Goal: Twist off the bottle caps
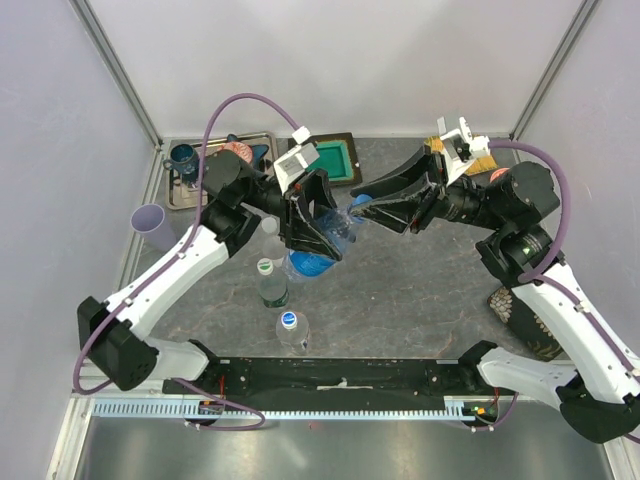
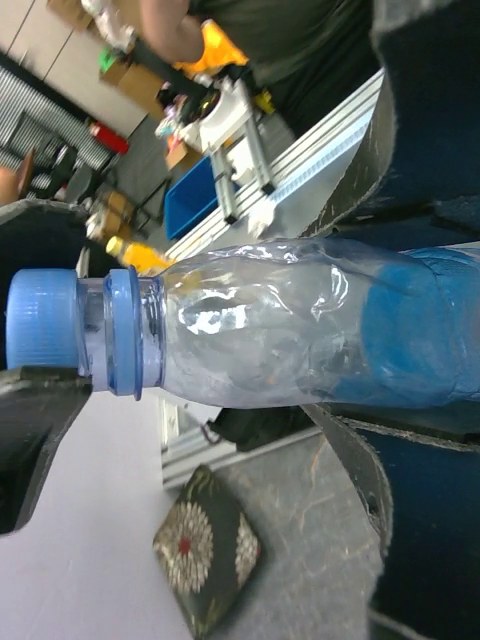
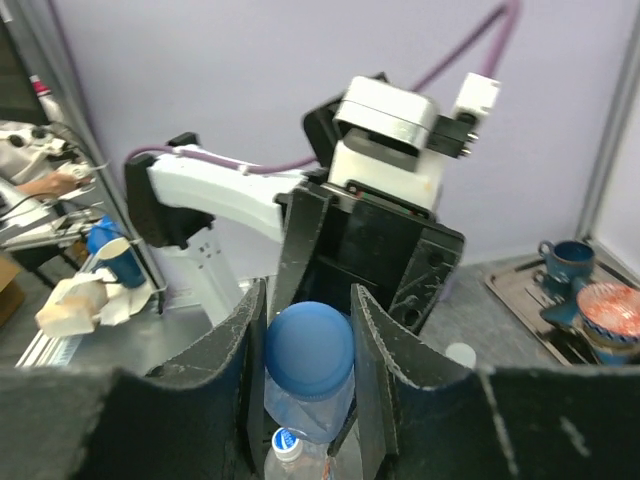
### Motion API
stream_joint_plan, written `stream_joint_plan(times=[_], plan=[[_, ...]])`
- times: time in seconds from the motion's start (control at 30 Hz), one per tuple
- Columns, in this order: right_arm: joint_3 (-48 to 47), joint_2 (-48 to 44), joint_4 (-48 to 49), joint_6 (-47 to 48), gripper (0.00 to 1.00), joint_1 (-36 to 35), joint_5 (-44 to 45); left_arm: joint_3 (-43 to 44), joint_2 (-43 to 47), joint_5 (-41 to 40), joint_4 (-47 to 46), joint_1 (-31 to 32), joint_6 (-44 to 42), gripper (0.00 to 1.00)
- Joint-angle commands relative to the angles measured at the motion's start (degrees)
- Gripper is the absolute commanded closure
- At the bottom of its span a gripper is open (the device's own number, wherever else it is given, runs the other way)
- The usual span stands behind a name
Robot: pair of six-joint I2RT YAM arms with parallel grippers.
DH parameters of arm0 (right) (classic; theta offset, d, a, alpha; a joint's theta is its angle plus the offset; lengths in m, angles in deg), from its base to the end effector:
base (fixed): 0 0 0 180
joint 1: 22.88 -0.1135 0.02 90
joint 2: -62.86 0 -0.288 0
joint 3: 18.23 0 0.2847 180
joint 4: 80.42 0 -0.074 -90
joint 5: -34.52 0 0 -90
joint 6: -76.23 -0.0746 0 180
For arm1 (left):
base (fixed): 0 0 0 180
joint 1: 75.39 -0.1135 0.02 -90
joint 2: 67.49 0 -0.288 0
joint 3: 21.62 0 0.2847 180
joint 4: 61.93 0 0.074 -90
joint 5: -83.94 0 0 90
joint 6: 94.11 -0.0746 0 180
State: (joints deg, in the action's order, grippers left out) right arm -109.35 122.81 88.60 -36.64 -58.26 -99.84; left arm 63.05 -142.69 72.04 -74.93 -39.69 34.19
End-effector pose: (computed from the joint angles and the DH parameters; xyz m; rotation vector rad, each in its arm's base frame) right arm 0.1646 0.1808 0.5541 -0.8621 1.1629 1.3170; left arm 0.2090 -0.2401 0.4729 1.3606 1.1741 -1.7693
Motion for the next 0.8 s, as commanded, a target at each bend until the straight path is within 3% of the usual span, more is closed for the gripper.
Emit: stream_joint_plan(times=[0.0, 0.3, 0.4, 0.57, 0.63, 0.77], plan=[[3.3, -1.5, 8.8, -5.4, 1.0, 0.0, -17.1, 0.4, -3.1, 5.2, -28.6, -1.7, 23.9, 0.77], [2.3, -2.1, 8.9, -5.3, 1.0, 0.0, -18.2, 1.1, -5.0, 5.3, -28.2, -1.7, 23.5, 0.75], [2.0, -2.4, 8.7, -5.1, 1.0, -0.1, -14.5, 1.1, -5.1, 5.0, -27.3, -1.7, 22.8, 0.75], [-1.9, -4.6, 1.7, -1.7, 1.0, 0.6, 10.4, 1.5, -3.8, 3.1, -16.8, -2.5, 13.4, 0.75], [-4.1, -4.9, -0.7, -0.3, 1.0, 0.5, 14.8, 2.0, -3.4, 2.2, -9.8, -2.5, 9.7, 0.74], [-5.3, -5.9, -6.3, 0.9, 1.0, 0.6, 27.4, 2.3, -2.8, 1.4, -4.8, -2.5, 3.9, 0.73]])
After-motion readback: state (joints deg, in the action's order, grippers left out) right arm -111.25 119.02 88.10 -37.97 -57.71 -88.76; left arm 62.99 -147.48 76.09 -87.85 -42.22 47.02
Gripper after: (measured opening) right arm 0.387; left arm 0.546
